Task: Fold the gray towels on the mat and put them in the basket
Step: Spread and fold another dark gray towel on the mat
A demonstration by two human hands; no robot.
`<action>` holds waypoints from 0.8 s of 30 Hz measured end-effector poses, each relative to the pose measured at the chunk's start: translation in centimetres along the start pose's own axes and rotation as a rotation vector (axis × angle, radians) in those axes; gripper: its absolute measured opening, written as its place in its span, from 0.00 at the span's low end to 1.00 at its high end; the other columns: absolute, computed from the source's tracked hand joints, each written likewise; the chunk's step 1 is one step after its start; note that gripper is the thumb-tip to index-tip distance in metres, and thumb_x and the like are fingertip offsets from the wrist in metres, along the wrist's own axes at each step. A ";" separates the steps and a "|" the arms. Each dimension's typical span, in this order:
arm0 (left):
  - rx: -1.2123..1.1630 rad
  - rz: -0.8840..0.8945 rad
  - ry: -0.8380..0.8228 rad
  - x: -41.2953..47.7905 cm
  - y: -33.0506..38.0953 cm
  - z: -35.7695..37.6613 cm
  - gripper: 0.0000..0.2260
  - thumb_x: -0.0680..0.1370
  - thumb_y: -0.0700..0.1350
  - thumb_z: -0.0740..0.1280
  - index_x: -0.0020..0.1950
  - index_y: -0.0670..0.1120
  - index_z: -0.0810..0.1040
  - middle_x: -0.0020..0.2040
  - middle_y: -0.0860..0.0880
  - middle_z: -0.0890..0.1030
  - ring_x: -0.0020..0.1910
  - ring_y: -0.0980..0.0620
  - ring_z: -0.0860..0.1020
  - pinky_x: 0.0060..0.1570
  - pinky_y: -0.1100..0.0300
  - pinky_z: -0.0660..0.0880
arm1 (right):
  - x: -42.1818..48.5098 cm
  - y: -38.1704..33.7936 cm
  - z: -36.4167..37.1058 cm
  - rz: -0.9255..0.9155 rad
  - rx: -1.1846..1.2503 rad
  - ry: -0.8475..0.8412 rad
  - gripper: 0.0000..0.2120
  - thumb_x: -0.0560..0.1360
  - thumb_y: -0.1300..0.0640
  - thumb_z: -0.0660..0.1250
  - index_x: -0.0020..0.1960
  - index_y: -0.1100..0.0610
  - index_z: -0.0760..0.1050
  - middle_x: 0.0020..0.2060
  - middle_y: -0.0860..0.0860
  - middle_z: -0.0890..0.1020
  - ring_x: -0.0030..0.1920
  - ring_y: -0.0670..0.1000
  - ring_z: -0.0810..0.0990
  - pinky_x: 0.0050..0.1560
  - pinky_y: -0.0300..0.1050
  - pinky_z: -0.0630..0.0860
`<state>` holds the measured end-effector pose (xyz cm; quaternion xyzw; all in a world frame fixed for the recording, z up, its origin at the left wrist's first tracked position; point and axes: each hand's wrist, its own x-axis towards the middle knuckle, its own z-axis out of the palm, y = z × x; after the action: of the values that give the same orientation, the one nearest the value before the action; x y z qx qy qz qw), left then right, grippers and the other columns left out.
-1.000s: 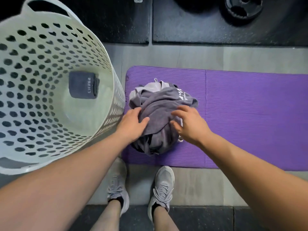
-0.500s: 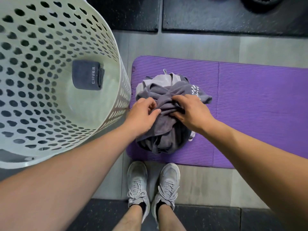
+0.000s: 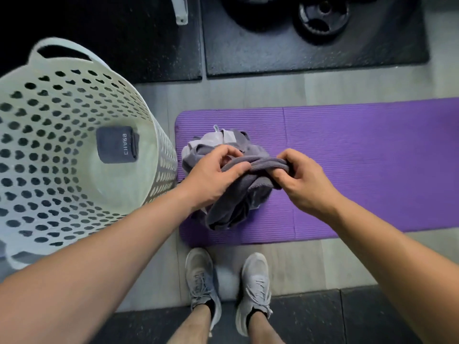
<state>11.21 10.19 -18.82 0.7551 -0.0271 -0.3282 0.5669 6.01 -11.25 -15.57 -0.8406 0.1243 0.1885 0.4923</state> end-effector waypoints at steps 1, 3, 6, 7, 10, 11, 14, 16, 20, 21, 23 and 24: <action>0.000 0.008 -0.027 0.2 1.0 0.5 0.17 0.71 0.63 0.71 0.53 0.55 0.79 0.48 0.48 0.84 0.48 0.50 0.81 0.60 0.44 0.77 | -0.7 -0.3 -1.1 0.007 0.004 0.018 0.05 0.78 0.56 0.68 0.43 0.52 0.75 0.34 0.48 0.81 0.37 0.50 0.78 0.40 0.45 0.75; 0.017 0.021 -0.068 0.5 3.0 2.1 0.20 0.71 0.63 0.70 0.53 0.50 0.81 0.49 0.51 0.85 0.50 0.53 0.82 0.61 0.44 0.77 | -2.0 -0.5 -3.3 0.019 0.024 0.060 0.06 0.77 0.56 0.71 0.43 0.53 0.75 0.34 0.50 0.82 0.36 0.50 0.78 0.39 0.44 0.75; 0.045 0.038 -0.096 1.2 6.2 5.5 0.18 0.75 0.59 0.71 0.54 0.45 0.82 0.49 0.47 0.85 0.49 0.49 0.82 0.58 0.45 0.78 | -3.9 -0.2 -7.4 0.023 0.077 0.112 0.08 0.76 0.55 0.73 0.43 0.55 0.75 0.31 0.50 0.81 0.31 0.46 0.77 0.34 0.39 0.74; 0.046 0.051 -0.101 1.5 7.3 6.8 0.15 0.77 0.54 0.71 0.54 0.43 0.82 0.49 0.45 0.85 0.47 0.51 0.81 0.56 0.47 0.78 | -4.5 0.0 -8.9 0.025 0.103 0.121 0.08 0.75 0.55 0.74 0.43 0.55 0.76 0.29 0.49 0.81 0.29 0.46 0.77 0.32 0.37 0.74; 0.052 0.078 -0.081 2.7 10.7 11.7 0.10 0.80 0.49 0.70 0.52 0.43 0.83 0.46 0.48 0.85 0.44 0.57 0.79 0.50 0.55 0.77 | -6.0 1.3 -13.7 0.021 0.129 0.150 0.05 0.75 0.53 0.74 0.46 0.53 0.79 0.32 0.49 0.83 0.30 0.47 0.80 0.31 0.34 0.74; 0.044 0.083 -0.066 3.2 11.9 13.8 0.10 0.79 0.51 0.70 0.51 0.45 0.83 0.46 0.49 0.85 0.43 0.57 0.79 0.50 0.56 0.77 | -6.4 2.2 -15.5 0.015 0.135 0.160 0.05 0.76 0.53 0.74 0.47 0.52 0.80 0.33 0.51 0.84 0.32 0.48 0.81 0.32 0.35 0.75; -0.088 0.070 -0.020 4.4 15.5 21.4 0.09 0.79 0.49 0.69 0.50 0.43 0.83 0.45 0.46 0.85 0.43 0.54 0.80 0.49 0.55 0.78 | -7.5 5.4 -21.1 -0.003 0.172 0.191 0.06 0.77 0.52 0.73 0.48 0.54 0.82 0.36 0.56 0.85 0.35 0.51 0.83 0.34 0.40 0.78; -0.233 0.017 0.005 5.1 17.7 27.1 0.07 0.81 0.45 0.69 0.49 0.42 0.81 0.43 0.43 0.84 0.41 0.50 0.80 0.44 0.54 0.79 | -8.5 7.9 -25.1 -0.009 0.208 0.226 0.08 0.77 0.52 0.73 0.49 0.58 0.82 0.37 0.53 0.85 0.34 0.51 0.83 0.32 0.42 0.78; -0.353 -0.061 0.029 7.0 20.8 37.8 0.13 0.79 0.49 0.70 0.52 0.38 0.80 0.41 0.38 0.81 0.38 0.43 0.79 0.37 0.51 0.77 | -10.8 13.6 -33.2 0.022 0.246 0.234 0.08 0.77 0.52 0.73 0.49 0.58 0.81 0.32 0.46 0.83 0.30 0.47 0.81 0.29 0.40 0.76; -0.364 -0.064 0.030 7.5 21.6 40.2 0.12 0.81 0.47 0.69 0.52 0.37 0.80 0.41 0.38 0.81 0.37 0.43 0.79 0.37 0.51 0.77 | -11.3 15.1 -35.1 0.025 0.227 0.246 0.09 0.77 0.50 0.73 0.48 0.56 0.82 0.34 0.47 0.85 0.33 0.48 0.83 0.32 0.44 0.79; -0.422 -0.063 0.022 7.9 23.3 44.7 0.09 0.83 0.45 0.67 0.51 0.39 0.80 0.40 0.38 0.80 0.36 0.43 0.77 0.37 0.50 0.77 | -12.1 17.6 -38.6 0.038 0.209 0.286 0.12 0.75 0.45 0.73 0.49 0.54 0.83 0.39 0.51 0.86 0.42 0.52 0.85 0.42 0.54 0.82; -0.468 -0.070 0.010 8.1 24.1 46.7 0.08 0.83 0.44 0.67 0.50 0.40 0.80 0.40 0.37 0.79 0.36 0.42 0.77 0.36 0.48 0.76 | -12.4 18.7 -40.2 0.043 0.219 0.310 0.13 0.75 0.45 0.73 0.49 0.54 0.83 0.40 0.52 0.86 0.44 0.53 0.85 0.46 0.56 0.82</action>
<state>1.02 -40.87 -8.16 0.6051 0.0787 -0.3414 0.7149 -4.73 -55.21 -6.88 -0.7981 0.2364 0.0528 0.5516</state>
